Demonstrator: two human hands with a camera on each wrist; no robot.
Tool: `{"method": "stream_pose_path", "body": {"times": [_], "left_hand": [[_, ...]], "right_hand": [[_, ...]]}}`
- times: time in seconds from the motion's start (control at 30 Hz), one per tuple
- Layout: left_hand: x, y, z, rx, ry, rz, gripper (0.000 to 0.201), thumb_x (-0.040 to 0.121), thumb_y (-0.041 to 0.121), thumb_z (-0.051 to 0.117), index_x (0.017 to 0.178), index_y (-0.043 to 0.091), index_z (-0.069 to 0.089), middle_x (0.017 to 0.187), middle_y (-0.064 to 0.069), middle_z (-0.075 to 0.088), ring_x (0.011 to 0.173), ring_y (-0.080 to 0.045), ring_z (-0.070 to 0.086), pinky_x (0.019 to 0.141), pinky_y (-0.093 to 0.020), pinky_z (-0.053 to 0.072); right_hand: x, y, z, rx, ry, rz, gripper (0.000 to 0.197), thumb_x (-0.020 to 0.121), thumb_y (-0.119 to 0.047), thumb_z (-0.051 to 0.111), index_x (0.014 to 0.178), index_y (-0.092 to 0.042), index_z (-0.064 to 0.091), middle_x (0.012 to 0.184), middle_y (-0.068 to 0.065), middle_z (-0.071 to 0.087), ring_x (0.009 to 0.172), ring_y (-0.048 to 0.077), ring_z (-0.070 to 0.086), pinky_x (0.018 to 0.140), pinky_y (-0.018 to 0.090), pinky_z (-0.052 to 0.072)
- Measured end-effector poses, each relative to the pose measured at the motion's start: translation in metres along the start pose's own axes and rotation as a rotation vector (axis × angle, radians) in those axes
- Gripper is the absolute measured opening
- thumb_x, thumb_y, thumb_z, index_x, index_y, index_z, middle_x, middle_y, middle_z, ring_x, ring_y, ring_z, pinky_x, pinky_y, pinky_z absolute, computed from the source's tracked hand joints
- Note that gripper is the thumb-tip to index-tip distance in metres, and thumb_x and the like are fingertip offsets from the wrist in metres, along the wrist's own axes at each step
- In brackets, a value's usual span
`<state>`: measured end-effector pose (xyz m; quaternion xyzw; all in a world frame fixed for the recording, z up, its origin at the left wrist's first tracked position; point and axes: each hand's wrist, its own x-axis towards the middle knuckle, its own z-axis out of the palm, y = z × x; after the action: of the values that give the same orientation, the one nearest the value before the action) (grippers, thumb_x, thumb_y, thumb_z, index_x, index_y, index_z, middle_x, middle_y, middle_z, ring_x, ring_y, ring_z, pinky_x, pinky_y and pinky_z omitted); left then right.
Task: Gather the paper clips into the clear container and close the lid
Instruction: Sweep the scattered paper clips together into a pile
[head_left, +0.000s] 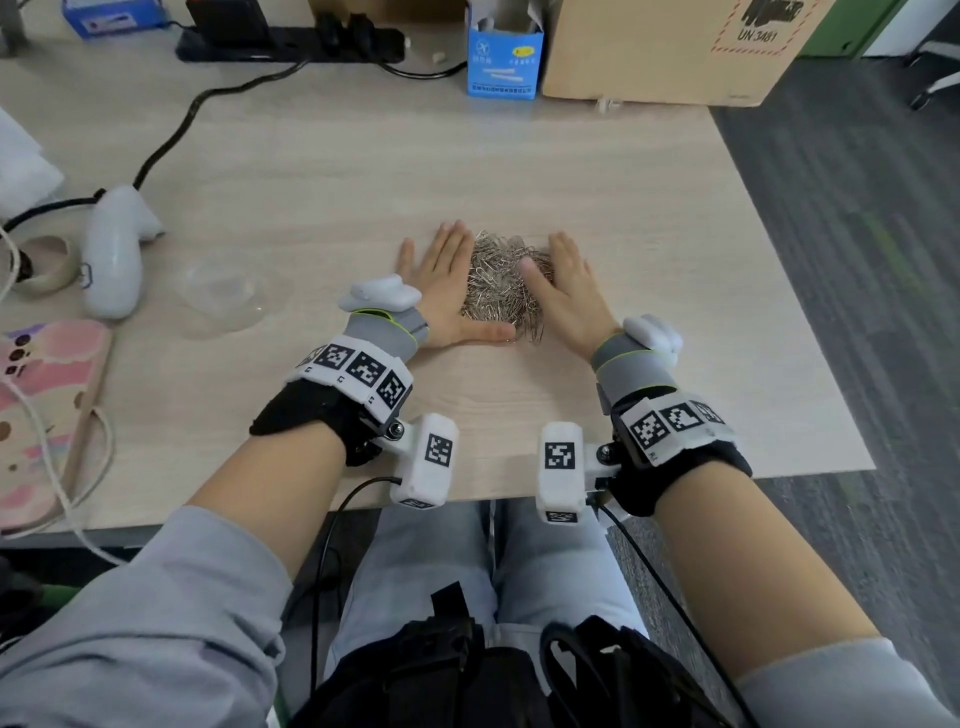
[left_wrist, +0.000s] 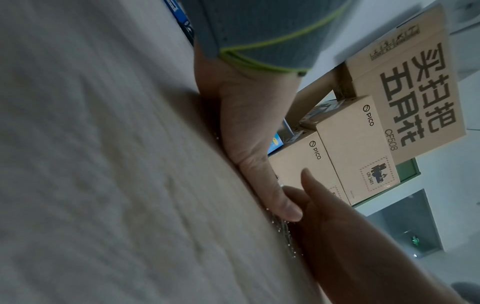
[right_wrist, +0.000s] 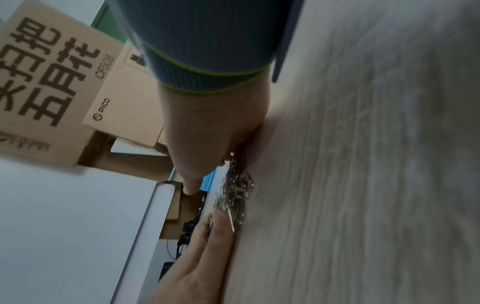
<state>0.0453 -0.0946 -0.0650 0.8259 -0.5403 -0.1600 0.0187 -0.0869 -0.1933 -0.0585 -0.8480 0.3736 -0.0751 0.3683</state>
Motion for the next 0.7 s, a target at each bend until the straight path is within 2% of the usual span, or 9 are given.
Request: {"method": "stream_pose_path", "body": {"times": [0.1,0.23,0.3,0.37,0.43,0.53,0.63,0.7], "left_hand": [[0.003,0.001,0.000,-0.012,0.009,0.028,0.121,0.064,0.081,0.044,0.145,0.009,-0.010,0.157,-0.004,-0.013,0.145,-0.016,-0.015,0.116,-0.049,-0.009],[-0.001,-0.004,-0.007,-0.191,-0.015,0.068,0.117,0.063,0.078,0.047,0.146,0.013,-0.003,0.158,-0.002,-0.005,0.145,-0.014,-0.010,0.117,-0.044,-0.010],[-0.010,-0.008,-0.016,-0.448,0.033,0.075,0.108,0.068,0.068,0.055,0.146,0.012,0.007,0.158,-0.006,0.004,0.146,-0.016,-0.003,0.120,-0.040,-0.002],[-0.015,-0.014,-0.026,-0.634,0.190,0.033,0.083,0.080,0.046,0.061,0.144,0.010,0.021,0.156,-0.011,0.013,0.146,-0.020,0.005,0.120,-0.036,0.008],[-0.022,-0.029,-0.037,-0.598,0.399,-0.028,0.059,0.089,0.029,0.055,0.138,0.007,0.034,0.152,-0.015,0.026,0.145,-0.025,0.012,0.119,-0.037,0.010],[-0.035,-0.065,-0.048,-0.503,0.586,-0.155,0.043,0.089,0.018,0.052,0.130,0.007,0.047,0.142,-0.013,0.044,0.145,-0.028,0.015,0.119,-0.040,0.009],[-0.051,-0.092,-0.051,-0.344,0.636,-0.420,0.043,0.086,0.024,0.054,0.127,0.013,0.050,0.139,-0.007,0.048,0.145,-0.026,0.010,0.118,-0.046,0.006],[-0.061,-0.107,-0.046,-0.261,0.567,-0.595,0.049,0.083,0.035,0.054,0.128,0.016,0.047,0.142,-0.007,0.044,0.145,-0.030,0.007,0.116,-0.054,0.008]], "right_hand": [[0.004,-0.007,0.005,-0.067,-0.105,-0.044,0.064,0.099,-0.037,0.032,0.149,-0.003,0.009,0.159,0.011,0.004,0.148,0.018,-0.001,0.118,0.029,-0.003],[0.004,-0.016,0.002,0.061,-0.093,-0.064,0.059,0.099,-0.031,0.037,0.147,-0.002,0.018,0.158,0.012,0.014,0.147,0.018,0.010,0.118,0.025,0.005],[0.005,-0.023,0.003,0.105,-0.043,-0.071,0.058,0.098,-0.030,0.041,0.146,-0.002,0.023,0.156,0.012,0.021,0.145,0.020,0.018,0.117,0.024,0.011],[0.007,-0.029,0.003,0.118,0.038,-0.081,0.059,0.096,-0.031,0.045,0.144,-0.001,0.027,0.154,0.013,0.027,0.143,0.021,0.025,0.118,0.029,0.017],[0.011,-0.035,0.004,0.102,0.081,-0.091,0.057,0.095,-0.029,0.049,0.143,-0.002,0.032,0.151,0.013,0.032,0.141,0.022,0.029,0.116,0.030,0.021],[0.012,-0.046,0.009,0.084,0.107,-0.110,0.050,0.093,-0.027,0.053,0.137,-0.004,0.044,0.145,0.010,0.043,0.135,0.022,0.038,0.111,0.028,0.027],[0.012,-0.053,0.019,0.066,0.111,-0.120,0.044,0.091,-0.025,0.055,0.131,-0.007,0.051,0.138,0.008,0.052,0.129,0.022,0.046,0.105,0.025,0.029],[0.010,-0.059,0.027,0.097,0.089,-0.112,0.042,0.090,-0.025,0.056,0.129,-0.009,0.055,0.132,0.008,0.057,0.123,0.022,0.051,0.100,0.023,0.033]]}}
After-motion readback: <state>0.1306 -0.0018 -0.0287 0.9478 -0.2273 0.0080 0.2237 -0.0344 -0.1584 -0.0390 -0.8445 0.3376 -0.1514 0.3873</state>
